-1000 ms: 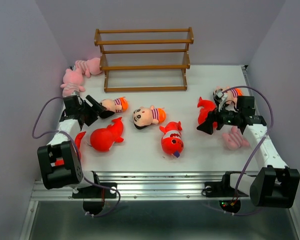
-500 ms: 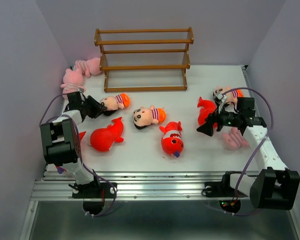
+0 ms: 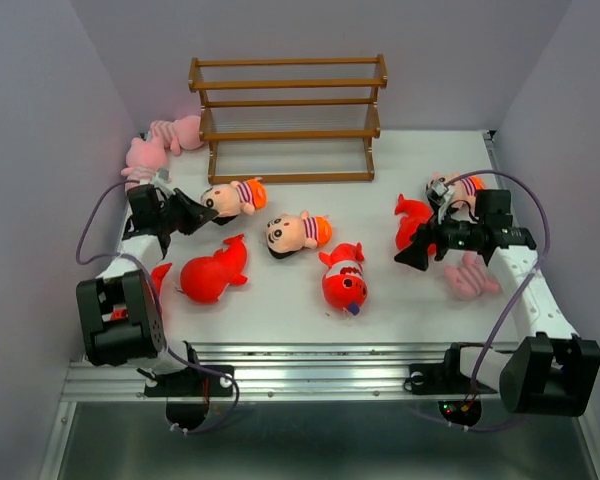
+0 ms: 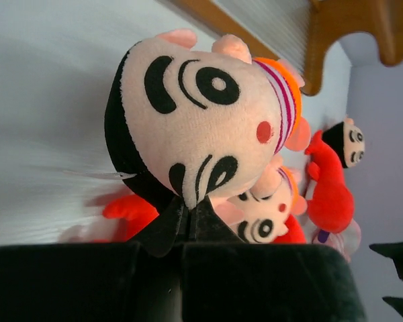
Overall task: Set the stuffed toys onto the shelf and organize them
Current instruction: Grab a stuffed toy with the left arm, then pass the stuffed toy from the left arm to the right
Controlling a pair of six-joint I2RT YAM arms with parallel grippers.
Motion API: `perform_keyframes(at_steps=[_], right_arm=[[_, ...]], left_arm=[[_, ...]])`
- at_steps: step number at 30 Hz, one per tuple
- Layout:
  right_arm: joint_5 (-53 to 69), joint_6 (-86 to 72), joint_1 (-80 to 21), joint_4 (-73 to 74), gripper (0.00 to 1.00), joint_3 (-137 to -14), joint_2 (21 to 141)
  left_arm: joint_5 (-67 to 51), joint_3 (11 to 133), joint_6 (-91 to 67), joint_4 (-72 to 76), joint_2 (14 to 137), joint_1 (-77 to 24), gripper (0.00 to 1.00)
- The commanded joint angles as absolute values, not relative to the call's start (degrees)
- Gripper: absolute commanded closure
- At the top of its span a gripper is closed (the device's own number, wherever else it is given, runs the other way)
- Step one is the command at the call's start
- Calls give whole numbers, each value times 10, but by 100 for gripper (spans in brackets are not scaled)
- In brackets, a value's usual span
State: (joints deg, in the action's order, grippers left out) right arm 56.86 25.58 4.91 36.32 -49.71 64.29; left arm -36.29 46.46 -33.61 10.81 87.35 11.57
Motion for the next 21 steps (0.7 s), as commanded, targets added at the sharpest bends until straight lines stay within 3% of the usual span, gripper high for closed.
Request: perform_keyframes(at_steps=[1, 6, 12, 21], right_arm=[[599, 283, 53, 428, 0, -570, 671], [621, 167, 53, 432, 0, -632, 716], [605, 54, 53, 430, 0, -732, 745], [500, -115, 1, 340, 0, -758, 711]], left_arm=[[-431, 433, -351, 177, 759, 91, 100], [-383, 380, -421, 199, 644, -22, 100], [-238, 348, -531, 236, 567, -169, 100], [-44, 375, -608, 294, 613, -389, 100]])
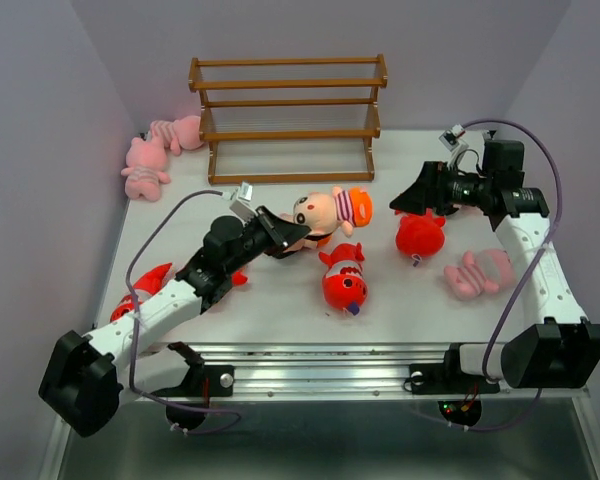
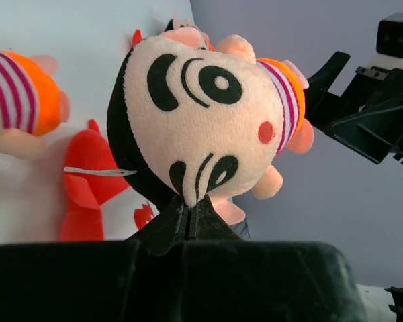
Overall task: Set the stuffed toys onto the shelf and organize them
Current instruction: Pass the stuffed toy from the left arm to the right
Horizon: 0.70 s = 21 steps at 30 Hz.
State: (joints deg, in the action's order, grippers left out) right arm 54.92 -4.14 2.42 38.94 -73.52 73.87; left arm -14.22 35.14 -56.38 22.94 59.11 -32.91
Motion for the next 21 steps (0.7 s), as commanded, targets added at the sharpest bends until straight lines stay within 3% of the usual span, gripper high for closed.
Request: perform_keyframes(at_steps=[1, 7, 21], right_arm=[[491, -118, 1, 333, 0, -753, 709], [430, -96, -34, 344, 0, -747, 710], [304, -44, -108, 374, 3, -740, 734]], left_arm=[[-34, 379, -613, 301, 623, -403, 100], [38, 417, -631, 319, 690, -479, 100], [75, 435, -653, 340, 729, -523, 100]])
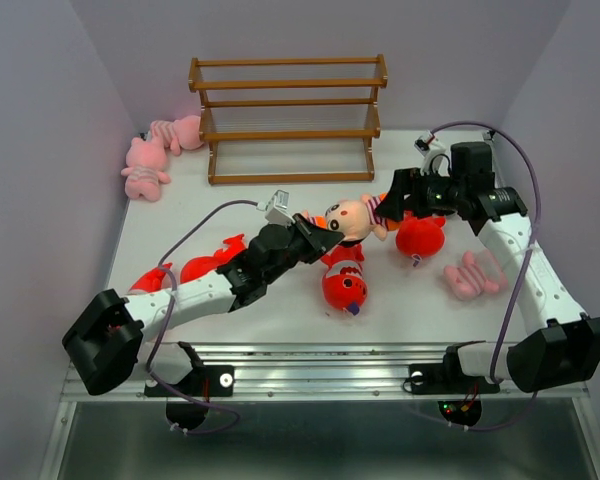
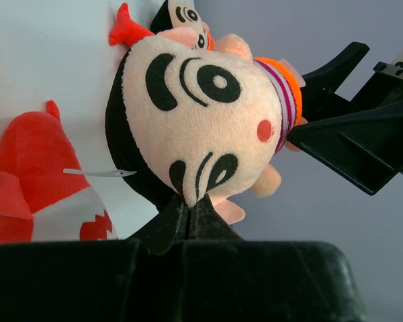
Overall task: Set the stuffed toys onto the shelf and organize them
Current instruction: Pass the stuffed toy from the left arm to the right
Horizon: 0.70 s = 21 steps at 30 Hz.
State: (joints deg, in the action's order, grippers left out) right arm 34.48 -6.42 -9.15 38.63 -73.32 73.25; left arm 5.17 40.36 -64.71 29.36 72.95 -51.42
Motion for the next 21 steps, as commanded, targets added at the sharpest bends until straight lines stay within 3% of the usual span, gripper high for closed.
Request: perform_keyframes(at_steps=[1, 3, 6, 7, 10, 15, 16, 18, 19, 21], right_arm=[[297, -39, -113, 371, 9, -740, 736], [297, -32, -113, 367, 17, -740, 743], [305, -27, -113, 365, 46, -735, 747], [307, -23, -113, 361, 62, -731, 748], [308, -7, -113, 361, 80, -730, 746], [348, 55, -113, 371, 99, -726, 729], [356, 74, -113, 372, 99, -722, 725], [361, 96, -113, 374, 99, -717, 711], [362, 112, -113, 375, 99, -712, 707], [365, 131, -113, 377, 99, -707, 695]], left_arm=[[78, 434, -657, 341, 729, -524, 100], [80, 435, -659, 342, 731, -526, 100], [83, 435, -660, 345, 732, -529, 100], [83, 434, -659, 347, 732, -530, 100], [80, 431, -655, 354, 730, -529, 100], [59, 411, -635, 382, 722, -530, 100], [50, 410, -626, 384, 721, -530, 79], [38, 401, -616, 384, 711, -530, 54], [31, 396, -611, 385, 706, -530, 36], [10, 374, -599, 385, 688, -528, 20]])
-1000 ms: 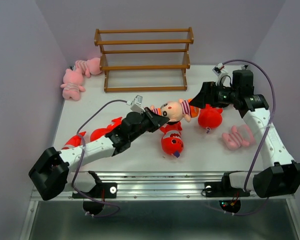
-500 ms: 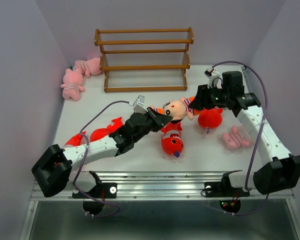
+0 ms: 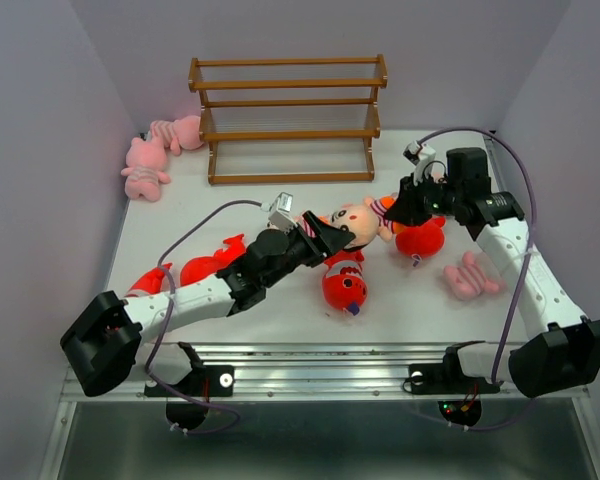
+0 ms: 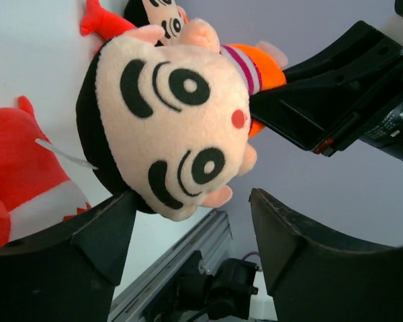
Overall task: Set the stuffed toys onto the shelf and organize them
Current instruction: Pass the stuffed toy from the left arm to the right, then pass the stuffed toy from the right arm to the left
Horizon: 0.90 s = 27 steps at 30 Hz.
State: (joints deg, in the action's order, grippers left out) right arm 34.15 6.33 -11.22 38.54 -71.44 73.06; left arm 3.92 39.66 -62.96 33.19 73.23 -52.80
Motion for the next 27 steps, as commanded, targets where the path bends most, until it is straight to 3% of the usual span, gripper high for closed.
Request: perform_keyframes(at_steps=[1, 7, 17, 27], right_arm=[[364, 142, -113, 378, 99, -702, 692], [431, 210, -113, 381, 99, -680, 667], [559, 294, -113, 402, 99, -664, 674], [601, 327, -113, 421, 99, -669, 682]], left_arm=[[-14, 366, -597, 386, 681, -526, 17], [-86, 294, -605, 409, 630, -514, 10], [-195, 256, -575, 490, 628, -510, 10], [-191, 255, -591, 514, 674, -509, 16]])
